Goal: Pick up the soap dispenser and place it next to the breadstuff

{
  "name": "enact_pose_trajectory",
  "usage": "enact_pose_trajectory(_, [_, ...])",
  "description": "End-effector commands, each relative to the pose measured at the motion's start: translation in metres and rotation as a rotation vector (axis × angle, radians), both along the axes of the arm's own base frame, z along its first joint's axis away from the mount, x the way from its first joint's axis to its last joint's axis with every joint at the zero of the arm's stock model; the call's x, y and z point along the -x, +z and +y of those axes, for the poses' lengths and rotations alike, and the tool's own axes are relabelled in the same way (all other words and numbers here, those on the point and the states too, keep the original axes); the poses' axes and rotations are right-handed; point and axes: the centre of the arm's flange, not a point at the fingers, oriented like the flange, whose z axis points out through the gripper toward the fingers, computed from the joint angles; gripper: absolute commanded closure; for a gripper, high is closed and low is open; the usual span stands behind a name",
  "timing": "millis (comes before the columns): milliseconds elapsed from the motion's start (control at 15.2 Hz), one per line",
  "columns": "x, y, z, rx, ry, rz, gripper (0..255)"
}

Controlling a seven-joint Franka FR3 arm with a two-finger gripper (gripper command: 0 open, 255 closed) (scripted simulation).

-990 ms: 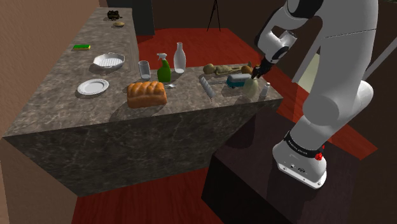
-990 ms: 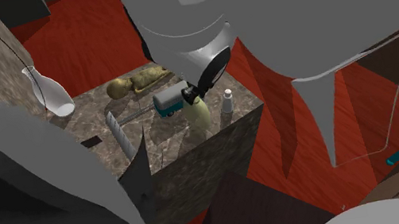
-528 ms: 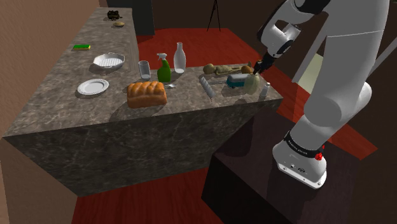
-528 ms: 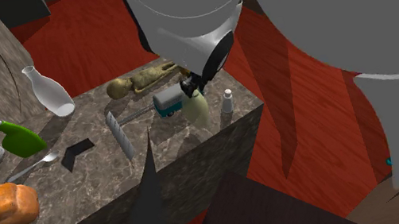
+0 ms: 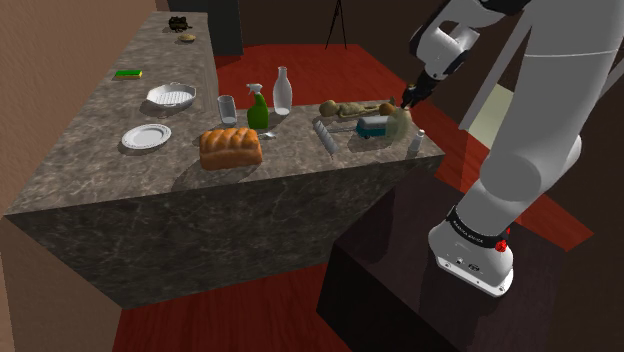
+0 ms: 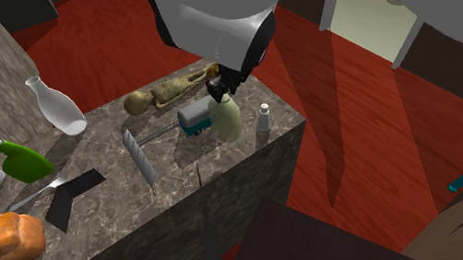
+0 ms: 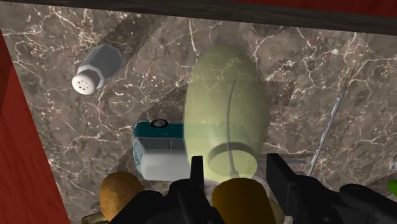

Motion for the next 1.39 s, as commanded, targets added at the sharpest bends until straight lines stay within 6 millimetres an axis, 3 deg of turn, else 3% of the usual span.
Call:
enact_pose_trajectory(0, [0.0, 0.012, 0.0, 0.0, 0.0, 0.0, 255])
enact_pose_trajectory(1320, [0.0, 0.117, 0.0, 0.0, 0.0, 0.0, 255])
